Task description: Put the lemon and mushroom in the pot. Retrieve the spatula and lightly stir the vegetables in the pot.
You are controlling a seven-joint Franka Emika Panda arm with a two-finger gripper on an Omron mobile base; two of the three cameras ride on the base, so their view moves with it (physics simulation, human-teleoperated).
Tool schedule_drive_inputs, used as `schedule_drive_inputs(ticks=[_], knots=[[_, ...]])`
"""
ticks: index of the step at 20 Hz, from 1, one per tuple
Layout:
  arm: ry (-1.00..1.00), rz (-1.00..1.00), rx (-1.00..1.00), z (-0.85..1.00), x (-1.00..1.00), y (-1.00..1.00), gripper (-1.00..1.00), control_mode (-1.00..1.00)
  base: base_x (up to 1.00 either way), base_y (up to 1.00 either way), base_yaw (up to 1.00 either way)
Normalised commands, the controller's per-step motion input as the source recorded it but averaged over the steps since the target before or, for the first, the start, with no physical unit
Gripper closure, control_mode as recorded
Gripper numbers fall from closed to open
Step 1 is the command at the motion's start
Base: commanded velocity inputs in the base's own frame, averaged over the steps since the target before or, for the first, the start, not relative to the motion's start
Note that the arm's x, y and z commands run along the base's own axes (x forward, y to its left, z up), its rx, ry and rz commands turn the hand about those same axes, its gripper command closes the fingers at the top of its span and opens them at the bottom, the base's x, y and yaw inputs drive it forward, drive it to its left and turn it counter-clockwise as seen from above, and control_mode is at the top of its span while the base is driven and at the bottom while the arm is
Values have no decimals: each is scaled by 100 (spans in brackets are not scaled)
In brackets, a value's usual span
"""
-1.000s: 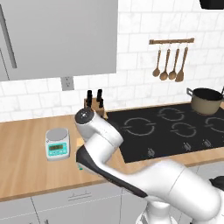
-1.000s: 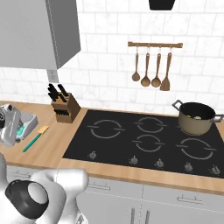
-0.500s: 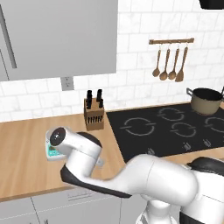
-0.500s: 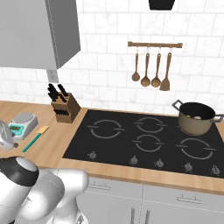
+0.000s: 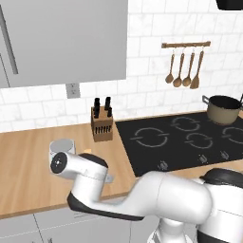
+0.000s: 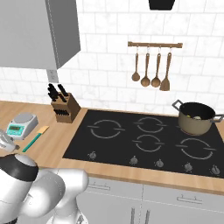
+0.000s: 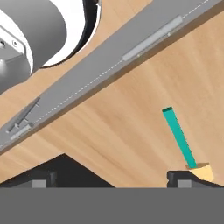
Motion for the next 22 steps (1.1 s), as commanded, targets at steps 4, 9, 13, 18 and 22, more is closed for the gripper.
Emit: schedule_drive_inputs(ticks=[4,9,13,18,22], knots=[[0,13,0,-21,13,-6,-100,-100,0,0,0],[3,23,1,-37,48,0,-100,-100,0,0,0],[13,22,2,-20,43,6,-100,-100,0,0,0],[15,9,4,-20,2,17,-100,-100,0,0,0],[17,1,4,-17,0,25,-100,-100,0,0,0]])
